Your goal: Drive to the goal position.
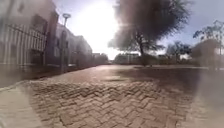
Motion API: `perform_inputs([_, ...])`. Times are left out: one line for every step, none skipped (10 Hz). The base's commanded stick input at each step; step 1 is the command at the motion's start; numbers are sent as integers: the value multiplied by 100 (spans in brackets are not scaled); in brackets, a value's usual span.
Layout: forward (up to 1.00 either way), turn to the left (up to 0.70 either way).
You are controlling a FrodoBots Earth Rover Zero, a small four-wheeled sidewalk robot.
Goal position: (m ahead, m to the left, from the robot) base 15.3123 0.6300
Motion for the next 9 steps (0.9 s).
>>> perform_inputs([100, 0])
perform_inputs([100, 0])
perform_inputs([100, 0])
perform_inputs([100, 0])
perform_inputs([100, 0])
perform_inputs([100, 0])
perform_inputs([100, 0])
perform_inputs([100, 0])
perform_inputs([100, 0])
